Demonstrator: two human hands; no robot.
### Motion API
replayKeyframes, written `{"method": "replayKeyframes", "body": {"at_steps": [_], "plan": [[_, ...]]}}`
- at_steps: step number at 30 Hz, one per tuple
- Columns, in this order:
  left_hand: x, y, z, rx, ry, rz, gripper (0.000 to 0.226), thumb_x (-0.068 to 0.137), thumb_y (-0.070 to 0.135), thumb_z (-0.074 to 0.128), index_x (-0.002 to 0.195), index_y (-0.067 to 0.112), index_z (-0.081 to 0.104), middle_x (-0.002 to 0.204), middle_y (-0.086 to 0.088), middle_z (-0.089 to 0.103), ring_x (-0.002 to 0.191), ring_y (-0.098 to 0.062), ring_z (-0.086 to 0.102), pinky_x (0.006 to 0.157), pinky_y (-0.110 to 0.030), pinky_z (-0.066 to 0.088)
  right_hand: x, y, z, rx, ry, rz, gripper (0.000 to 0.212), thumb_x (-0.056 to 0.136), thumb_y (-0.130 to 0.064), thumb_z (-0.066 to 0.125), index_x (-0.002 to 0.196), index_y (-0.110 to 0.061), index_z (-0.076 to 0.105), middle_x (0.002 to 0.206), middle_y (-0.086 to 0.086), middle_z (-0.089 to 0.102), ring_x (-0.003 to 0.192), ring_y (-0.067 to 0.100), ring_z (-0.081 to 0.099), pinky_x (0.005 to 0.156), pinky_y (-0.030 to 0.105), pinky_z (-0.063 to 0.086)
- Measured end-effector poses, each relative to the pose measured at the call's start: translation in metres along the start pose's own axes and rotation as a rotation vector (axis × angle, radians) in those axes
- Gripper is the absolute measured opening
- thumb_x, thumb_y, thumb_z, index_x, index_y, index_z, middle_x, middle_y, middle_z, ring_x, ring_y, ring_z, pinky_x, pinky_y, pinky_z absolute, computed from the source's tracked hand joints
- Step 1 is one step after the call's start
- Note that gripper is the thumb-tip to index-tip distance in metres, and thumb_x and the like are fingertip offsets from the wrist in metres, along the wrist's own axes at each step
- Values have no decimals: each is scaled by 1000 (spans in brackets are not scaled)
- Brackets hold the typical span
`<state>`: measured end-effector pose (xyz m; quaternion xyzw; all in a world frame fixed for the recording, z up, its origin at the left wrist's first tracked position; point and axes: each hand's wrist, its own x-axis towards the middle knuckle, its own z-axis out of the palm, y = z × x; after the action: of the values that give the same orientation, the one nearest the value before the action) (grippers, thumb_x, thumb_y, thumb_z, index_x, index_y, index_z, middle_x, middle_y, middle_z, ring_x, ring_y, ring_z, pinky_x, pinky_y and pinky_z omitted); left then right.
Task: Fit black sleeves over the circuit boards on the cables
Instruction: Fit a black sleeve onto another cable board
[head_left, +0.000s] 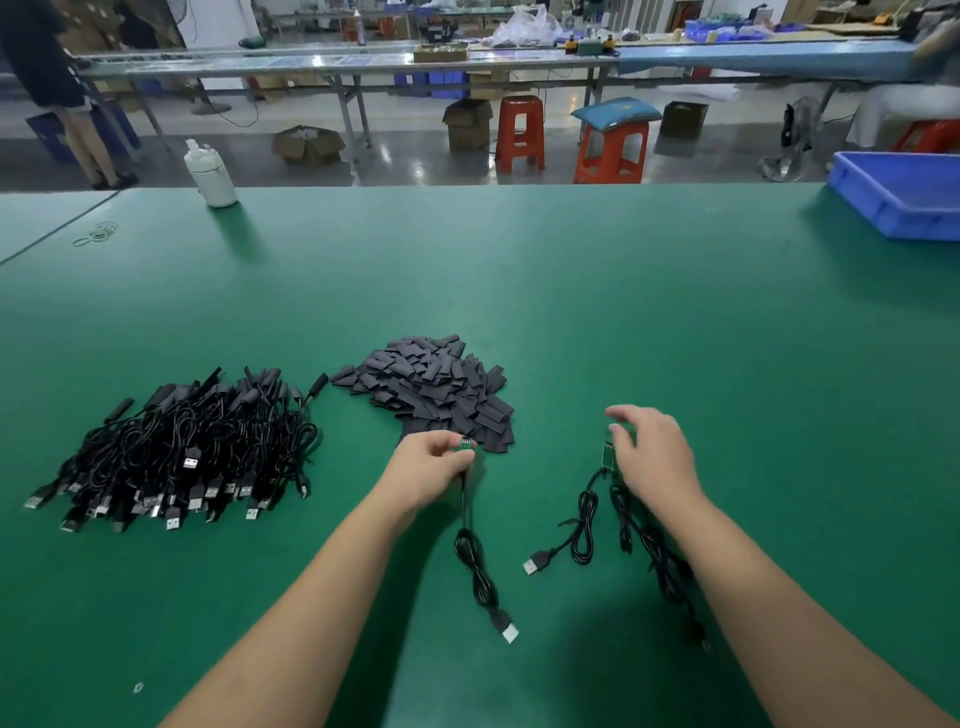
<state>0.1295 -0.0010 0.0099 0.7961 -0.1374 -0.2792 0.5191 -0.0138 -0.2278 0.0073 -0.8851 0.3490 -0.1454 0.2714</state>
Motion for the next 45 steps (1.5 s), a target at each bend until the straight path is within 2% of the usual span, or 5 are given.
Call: {"method": "replayKeyframes", "body": {"at_steps": [6, 10, 21, 28, 45], "plan": [[-4, 3, 1, -119, -58, 136, 10, 93, 15, 66, 88, 8, 70, 78, -4, 72, 66, -7, 59, 61, -17, 46, -37, -72, 45, 573, -540, 42, 23, 105, -35, 45, 115, -25, 63, 101, -7, 72, 91, 7, 70, 91, 31, 56], [-3, -4, -3, -190, -47, 129, 11, 90, 17, 69, 87, 8, 74, 80, 1, 70, 73, -3, 58, 74, -16, 46, -55, -88, 77, 883, -478, 194, 24, 101, -12, 55, 124, -8, 61, 76, 3, 63, 62, 11, 62, 68, 29, 60], [27, -47, -41, 646, 415, -67, 34, 86, 52, 67, 104, 23, 64, 106, -1, 55, 90, -23, 60, 79, -34, 50, -50, -70, 89, 815, -573, 266, 17, 103, -6, 49, 110, -5, 64, 90, 11, 67, 61, 15, 62, 61, 30, 59], [39, -40, -47, 593, 353, -139, 15, 88, 27, 68, 74, 23, 62, 88, -1, 67, 75, -20, 62, 68, -30, 51, -46, -64, 97, 740, -644, 221, 22, 103, -7, 47, 108, -6, 68, 74, 5, 60, 58, 13, 61, 62, 27, 58], [33, -31, -70, 446, 218, -151, 12, 86, 19, 73, 85, 15, 62, 87, -7, 67, 78, -25, 66, 75, -36, 54, -47, -59, 100, 645, -631, 145, 25, 103, -14, 46, 102, -18, 70, 70, -3, 61, 58, 13, 63, 65, 28, 59]]}}
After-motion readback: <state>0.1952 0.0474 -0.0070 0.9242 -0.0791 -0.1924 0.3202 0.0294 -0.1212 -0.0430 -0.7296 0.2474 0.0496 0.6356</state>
